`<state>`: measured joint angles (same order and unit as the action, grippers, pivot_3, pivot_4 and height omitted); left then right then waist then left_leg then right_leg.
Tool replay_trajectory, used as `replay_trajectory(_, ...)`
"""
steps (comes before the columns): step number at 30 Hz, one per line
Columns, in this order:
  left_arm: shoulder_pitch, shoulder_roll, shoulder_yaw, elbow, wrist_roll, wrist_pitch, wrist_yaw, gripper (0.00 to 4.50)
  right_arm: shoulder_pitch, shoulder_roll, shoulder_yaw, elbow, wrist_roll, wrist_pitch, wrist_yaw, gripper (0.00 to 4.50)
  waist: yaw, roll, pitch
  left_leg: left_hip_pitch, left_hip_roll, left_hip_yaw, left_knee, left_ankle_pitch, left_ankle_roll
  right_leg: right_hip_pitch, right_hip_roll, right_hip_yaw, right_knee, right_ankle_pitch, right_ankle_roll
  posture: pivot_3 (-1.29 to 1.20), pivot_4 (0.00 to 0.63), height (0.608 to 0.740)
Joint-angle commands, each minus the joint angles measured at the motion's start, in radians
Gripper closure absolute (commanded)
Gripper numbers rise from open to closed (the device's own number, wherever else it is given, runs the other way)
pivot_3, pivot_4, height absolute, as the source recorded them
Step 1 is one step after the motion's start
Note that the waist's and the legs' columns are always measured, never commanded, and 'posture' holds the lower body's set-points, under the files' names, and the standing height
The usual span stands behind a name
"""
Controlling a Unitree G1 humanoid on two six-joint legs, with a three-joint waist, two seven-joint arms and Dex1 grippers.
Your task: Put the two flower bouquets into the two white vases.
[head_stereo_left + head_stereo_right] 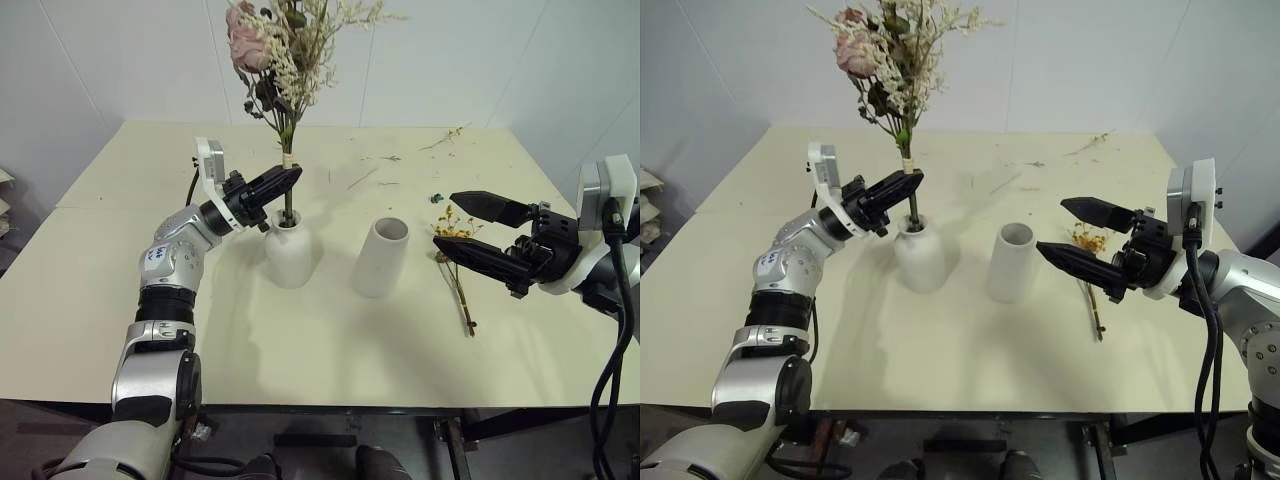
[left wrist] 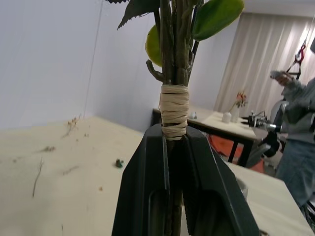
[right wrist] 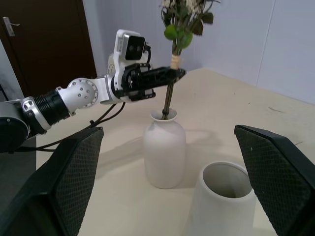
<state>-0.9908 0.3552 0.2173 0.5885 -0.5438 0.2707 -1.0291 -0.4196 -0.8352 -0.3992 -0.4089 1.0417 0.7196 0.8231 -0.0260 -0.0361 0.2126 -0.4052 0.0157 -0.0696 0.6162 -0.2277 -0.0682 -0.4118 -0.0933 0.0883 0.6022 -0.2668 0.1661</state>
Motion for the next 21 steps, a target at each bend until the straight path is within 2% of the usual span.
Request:
replay_trajectory(1, -0.006, 0.019, 0.005, -0.022, 0.01, -0.032, -0.012, 4.42, -0.003, -0.004, -0.018, -0.028, 0.007, -0.021, -0.002, 0.0, -0.001, 0.0, 0.0, 0.0, 0.0, 0.0, 0.0, 0.0, 0.0, 0.0, 0.0, 0.0, 0.0, 0.0, 0.0, 0.0, 0.15, 0.74)
replay_trajectory(3, 0.002, 0.023, -0.003, -0.024, 0.016, -0.033, -0.024, 3.7, -0.004, -0.004, -0.018, -0.028, 0.007, -0.022, -0.001, 0.0, -0.001, 0.0, 0.0, 0.0, 0.0, 0.0, 0.0, 0.0, 0.0, 0.0, 0.0, 0.0, 0.0, 0.0, 0.0, 0.0, 0.15, 0.74)
replay_trajectory(6, 0.007, 0.027, -0.011, -0.027, 0.024, -0.033, -0.037, 2.87, -0.004, -0.005, -0.018, -0.028, 0.006, -0.022, -0.001, 0.0, -0.001, 0.0, 0.0, 0.0, 0.0, 0.0, 0.0, 0.0, 0.0, 0.0, 0.0, 0.0, 0.0, 0.0, 0.0, 0.0, 0.15, 0.74)
replay_trajectory(15, 0.012, 0.064, -0.024, -0.059, 0.035, -0.013, -0.078, 0.02, -0.007, -0.015, -0.02, -0.024, 0.0, -0.021, 0.005, 0.0, -0.002, 0.0, 0.0, 0.0, 0.0, 0.0, 0.0, 0.0, 0.0, 0.0, 0.0, 0.0, 0.0, 0.0, 0.0, 0.0, 0.15, 0.74)
replay_trajectory(21, 0.038, 0.141, -0.046, -0.112, 0.046, 0.021, -0.129, 0.02, 0.003, -0.03, -0.026, -0.026, -0.007, -0.015, 0.011, 0.0, -0.002, 0.0, 0.0, 0.0, 0.0, 0.0, 0.0, 0.0, 0.0, 0.0, 0.0, 0.0, 0.0, 0.0, 0.0, 0.0, 0.15, 0.74)
